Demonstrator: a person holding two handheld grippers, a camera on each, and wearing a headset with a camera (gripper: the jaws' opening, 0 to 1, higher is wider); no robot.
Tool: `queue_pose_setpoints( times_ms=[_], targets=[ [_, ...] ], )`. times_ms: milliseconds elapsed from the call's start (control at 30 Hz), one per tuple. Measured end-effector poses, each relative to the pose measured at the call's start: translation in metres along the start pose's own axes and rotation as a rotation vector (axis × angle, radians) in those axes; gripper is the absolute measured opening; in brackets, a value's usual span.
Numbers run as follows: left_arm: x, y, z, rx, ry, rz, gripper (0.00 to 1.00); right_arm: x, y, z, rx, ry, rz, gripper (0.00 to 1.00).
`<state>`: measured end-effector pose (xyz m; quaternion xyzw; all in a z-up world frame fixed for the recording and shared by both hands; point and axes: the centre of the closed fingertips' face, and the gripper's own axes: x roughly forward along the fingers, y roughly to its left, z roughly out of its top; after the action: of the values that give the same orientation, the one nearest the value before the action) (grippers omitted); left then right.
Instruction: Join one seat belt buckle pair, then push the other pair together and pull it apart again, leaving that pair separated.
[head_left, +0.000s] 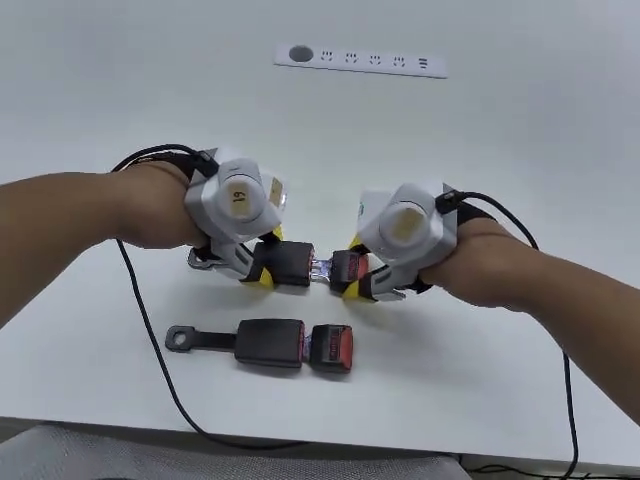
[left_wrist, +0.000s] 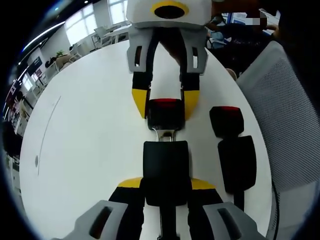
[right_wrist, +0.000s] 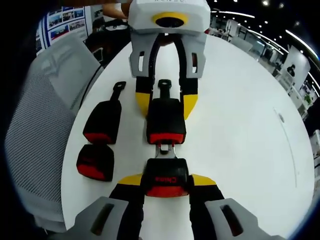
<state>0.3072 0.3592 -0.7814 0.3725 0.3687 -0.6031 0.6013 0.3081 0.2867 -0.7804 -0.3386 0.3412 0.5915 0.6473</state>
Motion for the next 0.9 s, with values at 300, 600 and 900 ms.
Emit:
queue_pose_setpoints(
  times_ms=[300, 600, 900],
  targets=[
    [0.001, 0.0, 0.001, 0.006, 0.016, -0.008, 0.33, 0.001, 0.001, 0.004, -0.014, 0.023, 0.018, 0.3],
    [0.001, 0.0, 0.001, -0.007, 0.0, -0.008, 0.32, 0.006, 0.0, 0.013, -0.012, 0.004, 0.015, 0.3],
    [0.001, 0.0, 0.0, -0.005, 0.011, -0.008, 0.32, 0.008, 0.0, 0.016, -0.016, 0.006, 0.01, 0.3]
  ],
)
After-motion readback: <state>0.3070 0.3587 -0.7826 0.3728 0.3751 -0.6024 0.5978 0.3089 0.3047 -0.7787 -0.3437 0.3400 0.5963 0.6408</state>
